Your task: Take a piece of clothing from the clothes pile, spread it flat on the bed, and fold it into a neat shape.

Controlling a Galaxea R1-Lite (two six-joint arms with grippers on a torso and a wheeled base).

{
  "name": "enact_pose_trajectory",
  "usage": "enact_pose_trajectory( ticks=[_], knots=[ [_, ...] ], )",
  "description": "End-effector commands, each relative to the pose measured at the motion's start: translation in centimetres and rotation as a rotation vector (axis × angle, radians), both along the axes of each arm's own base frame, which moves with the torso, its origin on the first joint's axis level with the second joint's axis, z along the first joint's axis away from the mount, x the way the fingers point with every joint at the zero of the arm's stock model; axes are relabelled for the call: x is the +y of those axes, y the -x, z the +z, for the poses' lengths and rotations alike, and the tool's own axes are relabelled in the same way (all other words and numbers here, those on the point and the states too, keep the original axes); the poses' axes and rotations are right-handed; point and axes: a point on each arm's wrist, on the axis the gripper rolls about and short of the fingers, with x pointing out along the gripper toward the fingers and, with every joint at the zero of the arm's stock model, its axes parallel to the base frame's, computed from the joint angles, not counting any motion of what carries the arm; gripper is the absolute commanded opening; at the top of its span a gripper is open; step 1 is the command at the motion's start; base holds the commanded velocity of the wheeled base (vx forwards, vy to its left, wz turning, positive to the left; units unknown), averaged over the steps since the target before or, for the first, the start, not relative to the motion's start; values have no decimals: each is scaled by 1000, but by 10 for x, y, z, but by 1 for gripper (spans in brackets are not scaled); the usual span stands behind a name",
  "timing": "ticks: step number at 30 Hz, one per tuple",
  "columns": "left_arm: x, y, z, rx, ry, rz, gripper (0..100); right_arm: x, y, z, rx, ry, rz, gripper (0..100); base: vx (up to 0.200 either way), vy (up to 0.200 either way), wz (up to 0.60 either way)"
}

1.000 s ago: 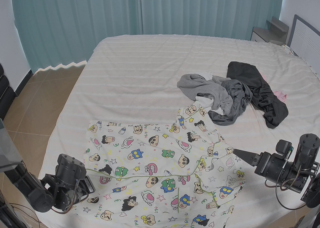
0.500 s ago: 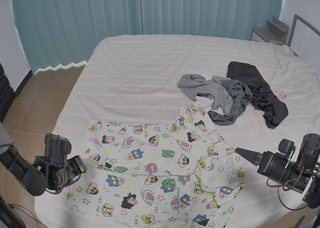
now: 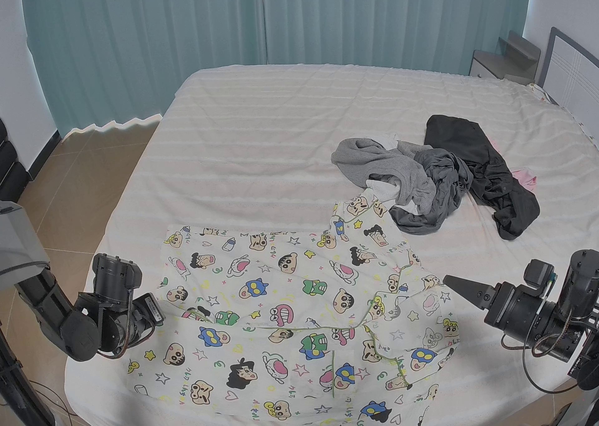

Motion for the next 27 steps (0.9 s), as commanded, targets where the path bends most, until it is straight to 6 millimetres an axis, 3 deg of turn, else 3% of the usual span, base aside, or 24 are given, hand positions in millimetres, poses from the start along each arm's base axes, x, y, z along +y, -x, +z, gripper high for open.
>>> enact_pose_trajectory(
  ticks=[1, 9, 16, 18, 27],
  knots=[
    [1, -2, -15, 55, -11, 6, 100, 0, 0, 0, 0, 0, 1, 100, 0, 0, 0],
    [2, -8, -20, 36, -2, 17, 100, 0, 0, -1, 7, 2, 0, 100, 0, 0, 0],
    [9, 0, -7, 0, 42, 6, 100, -2, 5, -6, 26, 17, 0, 100, 0, 0, 0],
    [12, 22, 11, -37, 97, -41, 100, -3, 6, -6, 24, 18, 1, 100, 0, 0, 0],
    [15, 60, 21, -46, 117, -72, 100, -5, 11, -12, 50, 38, 4, 100, 0, 0, 0]
  ],
)
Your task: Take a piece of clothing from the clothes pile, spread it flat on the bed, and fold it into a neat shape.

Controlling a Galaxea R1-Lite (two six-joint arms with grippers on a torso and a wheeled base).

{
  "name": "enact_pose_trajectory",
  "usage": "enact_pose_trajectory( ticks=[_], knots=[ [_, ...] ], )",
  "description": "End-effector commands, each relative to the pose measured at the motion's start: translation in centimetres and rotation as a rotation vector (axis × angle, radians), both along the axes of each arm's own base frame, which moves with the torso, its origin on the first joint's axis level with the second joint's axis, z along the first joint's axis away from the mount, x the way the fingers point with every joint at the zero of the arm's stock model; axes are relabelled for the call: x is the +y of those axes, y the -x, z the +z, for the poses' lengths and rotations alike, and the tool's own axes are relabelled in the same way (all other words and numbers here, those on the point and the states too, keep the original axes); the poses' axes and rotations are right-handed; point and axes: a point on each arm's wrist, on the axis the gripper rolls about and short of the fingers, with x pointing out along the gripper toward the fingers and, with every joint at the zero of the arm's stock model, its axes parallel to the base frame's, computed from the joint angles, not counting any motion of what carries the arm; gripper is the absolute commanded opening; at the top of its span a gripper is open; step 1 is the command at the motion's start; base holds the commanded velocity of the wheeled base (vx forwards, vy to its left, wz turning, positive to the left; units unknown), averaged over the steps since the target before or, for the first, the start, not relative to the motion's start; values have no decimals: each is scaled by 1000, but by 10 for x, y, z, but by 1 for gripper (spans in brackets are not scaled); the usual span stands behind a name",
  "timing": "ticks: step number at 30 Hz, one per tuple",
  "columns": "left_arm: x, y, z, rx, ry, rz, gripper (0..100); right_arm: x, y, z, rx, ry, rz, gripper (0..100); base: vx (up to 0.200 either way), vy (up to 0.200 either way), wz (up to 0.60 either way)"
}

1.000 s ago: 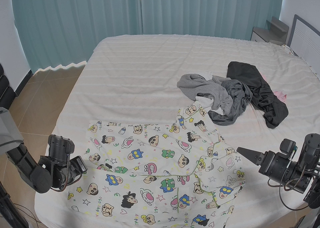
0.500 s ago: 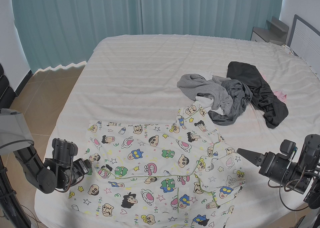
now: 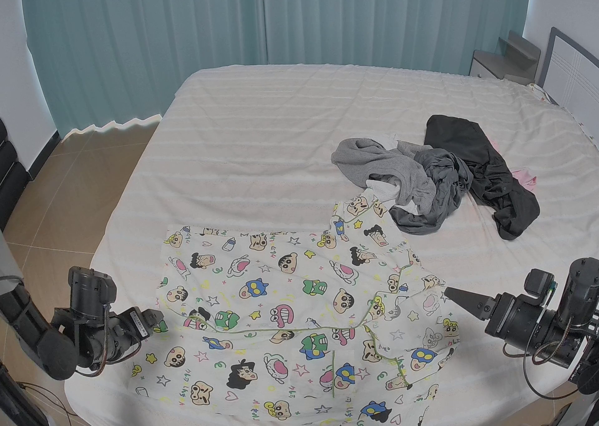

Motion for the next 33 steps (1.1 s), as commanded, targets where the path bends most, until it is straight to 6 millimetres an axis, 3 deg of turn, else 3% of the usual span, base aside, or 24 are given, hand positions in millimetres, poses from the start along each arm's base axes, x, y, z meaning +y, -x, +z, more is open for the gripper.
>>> enact_pose_trajectory(
  ticks=[1, 14, 24, 33],
  knots=[
    [1, 25, 16, -57, 27, -29, 100, -2, 4, -5, 22, 13, 3, 100, 0, 0, 0],
    [-1, 51, 11, -23, 28, -64, 100, -2, 6, -10, 56, 27, 4, 100, -169, 0, 0],
    [0, 58, 12, -23, 56, -65, 100, -1, 5, -12, 67, 34, 9, 100, -200, 0, 0],
    [-1, 59, 9, 17, 179, -75, 100, 0, 5, -16, 90, 49, 14, 100, 0, 0, 0]
  ],
)
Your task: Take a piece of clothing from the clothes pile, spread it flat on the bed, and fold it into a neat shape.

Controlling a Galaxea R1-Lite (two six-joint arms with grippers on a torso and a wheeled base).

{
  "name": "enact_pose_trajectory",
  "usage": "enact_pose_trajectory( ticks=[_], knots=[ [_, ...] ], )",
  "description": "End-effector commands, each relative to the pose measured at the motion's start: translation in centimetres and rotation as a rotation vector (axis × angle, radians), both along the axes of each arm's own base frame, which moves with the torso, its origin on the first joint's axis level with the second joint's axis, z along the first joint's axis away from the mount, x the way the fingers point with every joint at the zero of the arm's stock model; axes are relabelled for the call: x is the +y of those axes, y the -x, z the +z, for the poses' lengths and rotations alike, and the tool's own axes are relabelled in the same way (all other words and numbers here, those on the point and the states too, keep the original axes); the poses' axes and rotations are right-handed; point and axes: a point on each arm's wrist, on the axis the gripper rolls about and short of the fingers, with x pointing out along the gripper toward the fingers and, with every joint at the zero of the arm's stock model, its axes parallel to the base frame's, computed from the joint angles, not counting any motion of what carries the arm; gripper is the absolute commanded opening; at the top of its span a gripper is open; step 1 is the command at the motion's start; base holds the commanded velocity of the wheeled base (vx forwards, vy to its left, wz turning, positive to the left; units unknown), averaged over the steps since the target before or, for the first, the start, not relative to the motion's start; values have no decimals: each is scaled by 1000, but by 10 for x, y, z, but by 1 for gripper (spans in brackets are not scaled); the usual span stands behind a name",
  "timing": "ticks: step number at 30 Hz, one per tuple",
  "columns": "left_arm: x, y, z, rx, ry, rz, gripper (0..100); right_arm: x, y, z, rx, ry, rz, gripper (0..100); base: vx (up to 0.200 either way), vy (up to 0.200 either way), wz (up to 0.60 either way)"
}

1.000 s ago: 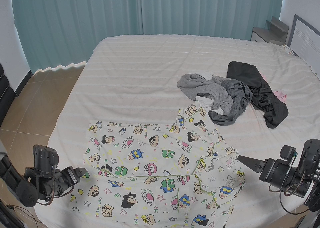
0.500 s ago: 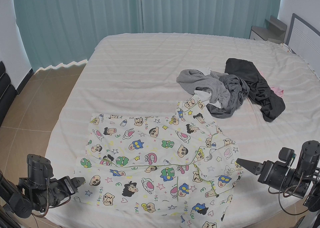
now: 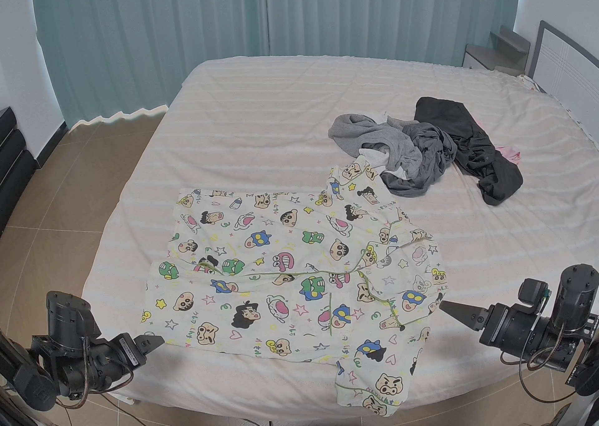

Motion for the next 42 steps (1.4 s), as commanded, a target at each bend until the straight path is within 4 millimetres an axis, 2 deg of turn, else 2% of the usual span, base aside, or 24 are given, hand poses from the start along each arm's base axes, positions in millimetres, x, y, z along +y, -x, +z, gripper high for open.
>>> enact_pose_trajectory(
  ticks=[1, 5, 8, 14, 15, 18, 24, 28, 36, 42],
  knots=[
    [0, -3, -1, 10, 21, 0, 100, 0, 3, -6, 31, 18, 8, 100, 0, 0, 0],
    [3, -23, -2, 9, 21, 43, 100, 2, 3, -7, 37, 22, 20, 100, 0, 0, 0],
    [8, -44, -11, 39, 3, 74, 100, 3, 3, -7, 37, 22, 23, 100, 0, 0, 0],
    [12, -64, -25, 80, -76, 18, 100, 3, 2, -9, 46, 28, 24, 100, 0, 0, 0],
    [13, -74, -27, 75, -97, 6, 100, 3, 2, -9, 46, 28, 24, 100, 0, 0, 0],
    [17, -86, -33, 81, -129, -11, 100, 3, 2, -11, 53, 31, 24, 100, 0, 0, 0],
    [30, -102, -44, 89, -208, -68, 100, 4, 1, -11, 54, 32, 24, 100, 0, 0, 0],
    [36, -107, -44, 71, -177, -144, 100, 4, 1, -11, 54, 32, 24, 100, 0, 0, 0],
    [37, -122, -54, 64, -153, -209, 100, 4, 0, -13, 61, 36, 24, 100, 0, 0, 0],
    [37, -126, -55, 60, -160, -215, 100, 6, -2, -15, 72, 42, 25, 100, 0, 0, 0]
  ],
)
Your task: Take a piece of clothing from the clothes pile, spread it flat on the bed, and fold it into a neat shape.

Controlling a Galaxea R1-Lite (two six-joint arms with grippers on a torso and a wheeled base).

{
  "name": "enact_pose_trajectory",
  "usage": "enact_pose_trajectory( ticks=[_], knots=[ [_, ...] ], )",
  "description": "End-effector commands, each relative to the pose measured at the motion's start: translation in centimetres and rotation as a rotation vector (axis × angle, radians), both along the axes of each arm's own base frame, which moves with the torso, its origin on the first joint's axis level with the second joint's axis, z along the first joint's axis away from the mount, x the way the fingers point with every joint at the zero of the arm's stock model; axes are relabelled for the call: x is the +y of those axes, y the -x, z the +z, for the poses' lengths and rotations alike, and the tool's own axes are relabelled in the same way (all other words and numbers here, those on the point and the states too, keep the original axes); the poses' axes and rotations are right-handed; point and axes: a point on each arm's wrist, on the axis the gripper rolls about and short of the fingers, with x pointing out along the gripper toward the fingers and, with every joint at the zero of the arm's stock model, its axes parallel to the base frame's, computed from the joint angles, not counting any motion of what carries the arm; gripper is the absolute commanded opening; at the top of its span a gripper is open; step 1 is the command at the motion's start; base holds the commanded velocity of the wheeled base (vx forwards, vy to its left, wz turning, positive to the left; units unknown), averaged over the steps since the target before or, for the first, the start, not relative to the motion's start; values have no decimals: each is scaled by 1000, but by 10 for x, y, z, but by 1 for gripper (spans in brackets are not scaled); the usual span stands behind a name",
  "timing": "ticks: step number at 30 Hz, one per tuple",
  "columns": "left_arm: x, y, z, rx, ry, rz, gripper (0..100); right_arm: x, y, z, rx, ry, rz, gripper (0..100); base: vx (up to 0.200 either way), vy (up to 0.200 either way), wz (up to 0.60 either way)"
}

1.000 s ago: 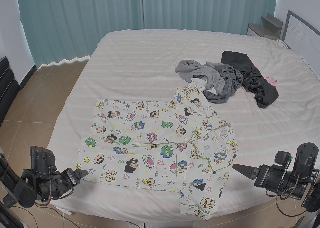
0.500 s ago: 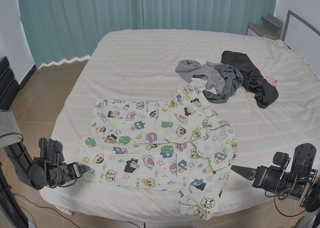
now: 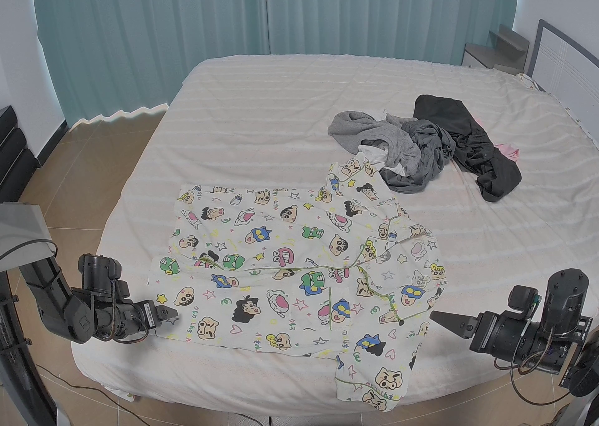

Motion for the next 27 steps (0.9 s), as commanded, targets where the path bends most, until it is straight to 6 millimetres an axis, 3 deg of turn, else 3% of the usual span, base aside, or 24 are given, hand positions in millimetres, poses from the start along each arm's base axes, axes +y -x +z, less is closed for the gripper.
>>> enact_pose_trajectory(
  ticks=[1, 9, 24, 25, 27],
  knots=[
    [2, -2, -4, 9, -6, 0, 100, 0, 1, -5, 24, 13, 2, 100, 0, 0, 0],
    [13, -2, -6, 10, -32, -10, 100, 1, -1, -6, 26, 22, 5, 100, 0, 0, 0],
    [-2, -4, -18, 44, 10, -85, 100, 3, -5, -14, 50, 67, 21, 100, 0, 0, 0],
    [-3, -4, -17, 43, 12, -90, 0, 3, -5, -15, 53, 72, 23, 100, 0, 0, 0],
    [-4, -3, -16, 40, 16, -90, 0, 7, -12, -18, 64, 79, 24, 100, 0, 0, 0]
  ],
)
